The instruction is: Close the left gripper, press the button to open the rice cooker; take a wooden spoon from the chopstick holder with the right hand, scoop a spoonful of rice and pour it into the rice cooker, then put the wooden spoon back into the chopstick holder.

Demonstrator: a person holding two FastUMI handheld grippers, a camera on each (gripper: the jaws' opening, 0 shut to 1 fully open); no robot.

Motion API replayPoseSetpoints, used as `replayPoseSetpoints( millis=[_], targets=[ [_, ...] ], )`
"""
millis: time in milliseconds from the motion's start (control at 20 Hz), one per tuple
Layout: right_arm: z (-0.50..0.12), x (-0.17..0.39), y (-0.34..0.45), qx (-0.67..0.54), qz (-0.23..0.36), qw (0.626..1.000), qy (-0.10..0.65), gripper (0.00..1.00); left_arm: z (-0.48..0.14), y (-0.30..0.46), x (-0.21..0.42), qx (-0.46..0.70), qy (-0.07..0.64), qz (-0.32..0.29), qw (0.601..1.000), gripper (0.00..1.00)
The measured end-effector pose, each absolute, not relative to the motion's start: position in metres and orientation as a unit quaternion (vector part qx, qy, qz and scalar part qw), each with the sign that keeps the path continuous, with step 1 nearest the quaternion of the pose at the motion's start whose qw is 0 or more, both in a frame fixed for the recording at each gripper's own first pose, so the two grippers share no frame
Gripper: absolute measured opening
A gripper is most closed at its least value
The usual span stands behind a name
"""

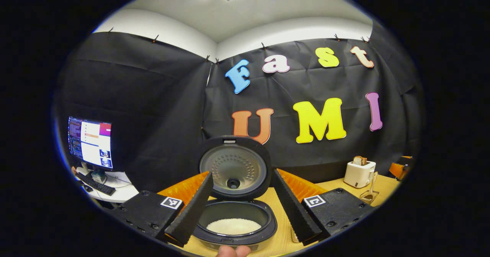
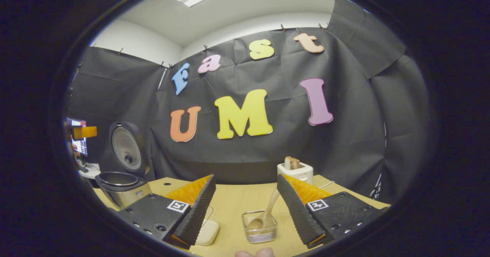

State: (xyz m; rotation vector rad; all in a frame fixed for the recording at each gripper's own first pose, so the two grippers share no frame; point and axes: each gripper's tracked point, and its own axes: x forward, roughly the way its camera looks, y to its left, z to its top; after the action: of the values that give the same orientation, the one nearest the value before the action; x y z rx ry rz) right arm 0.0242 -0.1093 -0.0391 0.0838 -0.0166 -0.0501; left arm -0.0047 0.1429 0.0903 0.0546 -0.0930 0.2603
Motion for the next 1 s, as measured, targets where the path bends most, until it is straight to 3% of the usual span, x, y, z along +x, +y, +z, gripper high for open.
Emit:
replayPoseSetpoints(
  millis=[500, 600, 650, 700, 900, 1000],
  targets=[
    [-0.021, 0.0, -0.131, 0.022, -0.032, 0.998, -0.057, 0.95, 0.183, 0.156, 0.062, 0.066, -0.04, 0.114, 0.991, 0.99],
    [-0.017, -0.002, -0.139, 0.009, -0.04, 0.997, -0.064, 0.95, 0.189, 0.167, 0.079, 0.061, -0.038, 0.115, 0.991, 0.99],
    [-0.015, -0.003, -0.142, 0.006, -0.041, 0.997, -0.067, 0.91, 0.19, 0.175, 0.085, 0.058, -0.031, 0.118, 0.991, 0.98],
    [-0.012, -0.005, -0.143, 0.008, -0.041, 0.997, -0.072, 0.95, 0.192, 0.186, 0.092, 0.067, -0.025, 0.127, 0.989, 0.98],
    [-0.016, -0.004, -0.145, 0.025, -0.041, 0.996, -0.073, 0.95, 0.199, 0.208, 0.12, 0.084, -0.001, 0.135, 0.987, 0.94],
    [-0.023, -0.001, -0.144, 0.019, -0.038, 0.997, -0.06, 0.95, 0.198, 0.211, 0.138, 0.079, 0.012, 0.131, 0.988, 0.99]
  ],
)
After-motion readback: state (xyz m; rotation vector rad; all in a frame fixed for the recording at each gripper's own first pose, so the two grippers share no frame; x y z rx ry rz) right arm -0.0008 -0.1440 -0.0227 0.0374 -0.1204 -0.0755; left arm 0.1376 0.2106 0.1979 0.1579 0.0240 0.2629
